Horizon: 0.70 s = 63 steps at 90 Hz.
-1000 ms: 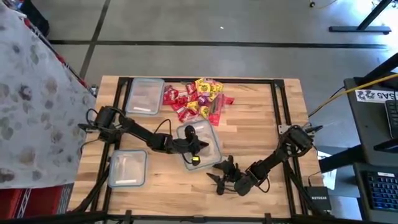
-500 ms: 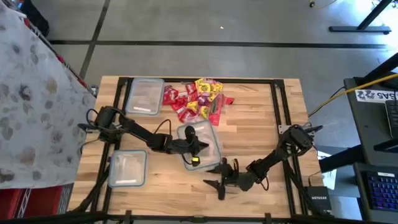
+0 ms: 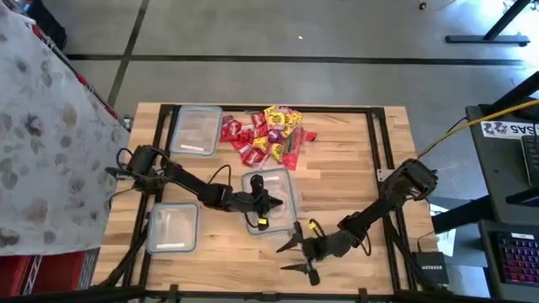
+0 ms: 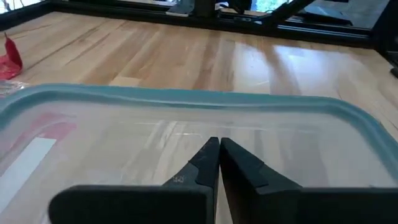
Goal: Sort candy
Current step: Open the right transparent bin
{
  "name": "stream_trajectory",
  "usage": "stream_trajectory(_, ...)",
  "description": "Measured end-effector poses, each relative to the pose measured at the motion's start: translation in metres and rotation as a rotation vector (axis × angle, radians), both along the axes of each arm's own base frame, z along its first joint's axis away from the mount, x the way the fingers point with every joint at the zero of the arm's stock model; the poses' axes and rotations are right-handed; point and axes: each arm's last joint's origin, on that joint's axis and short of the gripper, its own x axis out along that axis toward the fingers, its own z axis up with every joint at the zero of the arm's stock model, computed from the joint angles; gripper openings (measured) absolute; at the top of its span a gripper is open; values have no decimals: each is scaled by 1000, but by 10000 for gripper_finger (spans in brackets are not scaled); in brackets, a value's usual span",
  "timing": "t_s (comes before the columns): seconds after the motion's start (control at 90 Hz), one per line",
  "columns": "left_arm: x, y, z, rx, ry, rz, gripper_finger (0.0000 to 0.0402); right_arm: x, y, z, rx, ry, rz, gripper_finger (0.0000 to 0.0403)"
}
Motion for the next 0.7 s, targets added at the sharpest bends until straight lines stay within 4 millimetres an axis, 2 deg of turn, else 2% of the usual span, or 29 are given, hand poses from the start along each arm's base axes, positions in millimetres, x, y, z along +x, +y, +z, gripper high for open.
stream_trajectory(0.289, 0, -1, 0, 6, 0, -2, 0, 17, 8, 7, -488, 254, -100, 220)
stream_trajectory(0.467, 0, -1, 0, 8, -4, -4, 0, 18, 6, 6, -606, 269, -101, 220)
stream_trajectory(0.7, 0, -1, 0, 13, -6, -6, 0, 20, -6, 3, -748, 292, -217, 220)
